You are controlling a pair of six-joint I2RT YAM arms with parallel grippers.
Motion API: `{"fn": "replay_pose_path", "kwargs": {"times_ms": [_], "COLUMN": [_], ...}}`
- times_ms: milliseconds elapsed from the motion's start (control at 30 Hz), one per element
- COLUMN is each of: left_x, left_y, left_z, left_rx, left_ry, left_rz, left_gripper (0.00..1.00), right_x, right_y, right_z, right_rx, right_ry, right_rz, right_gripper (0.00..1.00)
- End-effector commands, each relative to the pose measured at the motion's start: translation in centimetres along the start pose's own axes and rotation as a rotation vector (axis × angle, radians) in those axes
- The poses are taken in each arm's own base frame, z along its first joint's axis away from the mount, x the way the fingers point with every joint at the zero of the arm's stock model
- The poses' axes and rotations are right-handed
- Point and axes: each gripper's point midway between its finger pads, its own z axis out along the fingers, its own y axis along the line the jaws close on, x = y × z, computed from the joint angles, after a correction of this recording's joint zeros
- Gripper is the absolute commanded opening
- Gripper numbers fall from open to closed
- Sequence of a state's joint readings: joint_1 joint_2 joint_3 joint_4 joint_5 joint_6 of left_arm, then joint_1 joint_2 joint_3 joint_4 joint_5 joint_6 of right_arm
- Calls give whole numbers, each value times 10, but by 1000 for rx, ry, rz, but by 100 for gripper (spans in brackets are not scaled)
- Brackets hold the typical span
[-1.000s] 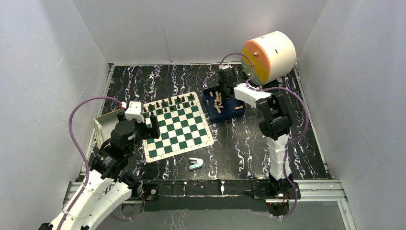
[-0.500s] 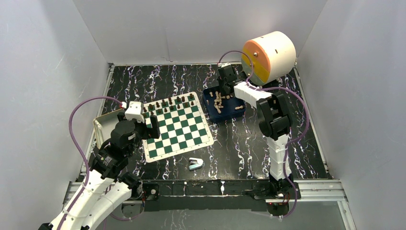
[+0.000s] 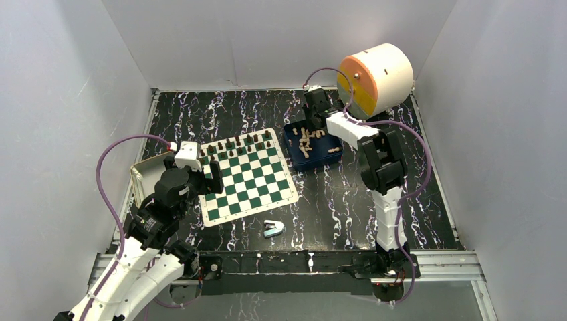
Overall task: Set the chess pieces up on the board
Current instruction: Pick up the chess piece from the storage box.
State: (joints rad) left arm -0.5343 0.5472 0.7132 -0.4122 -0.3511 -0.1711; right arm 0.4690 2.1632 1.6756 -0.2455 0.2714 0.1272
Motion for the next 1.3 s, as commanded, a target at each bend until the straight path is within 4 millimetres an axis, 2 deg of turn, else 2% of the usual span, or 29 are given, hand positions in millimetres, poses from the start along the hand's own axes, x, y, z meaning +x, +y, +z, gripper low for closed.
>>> {"fn": "replay_pose_path", "kwargs": {"times_ms": [0, 333, 433, 567, 867, 1167, 1267], "left_x": [-3, -3, -3, -3, -3, -3, -3], "left_y": [-1, -1, -1, -1, -2, -2, -1], "left_z": [1, 1, 1, 1, 0, 0, -1], "left_rx": [4, 5, 3, 4, 9, 13, 8], "left_ry": [-15, -12, -12, -13, -14, -14, -15], "left_rz": [7, 9, 8, 8, 9, 11, 12], "left_gripper": [95, 95, 95, 95, 95, 95, 95], "right_x": [-10, -4, -7, -13, -43, -43, -42], "right_y": [-1, -1, -2, -4, -6, 4, 16], "right_z": [3, 5, 4, -3, -45, -84, -102], "right_rx": [-6, -2, 4, 5, -15, -81, -127], "right_ry": [-9, 7, 1, -12, -62, -53, -55], "right_rz": [12, 18, 17, 11, 14, 23, 34], "right_gripper": [31, 31, 24, 20, 19, 19, 19]}}
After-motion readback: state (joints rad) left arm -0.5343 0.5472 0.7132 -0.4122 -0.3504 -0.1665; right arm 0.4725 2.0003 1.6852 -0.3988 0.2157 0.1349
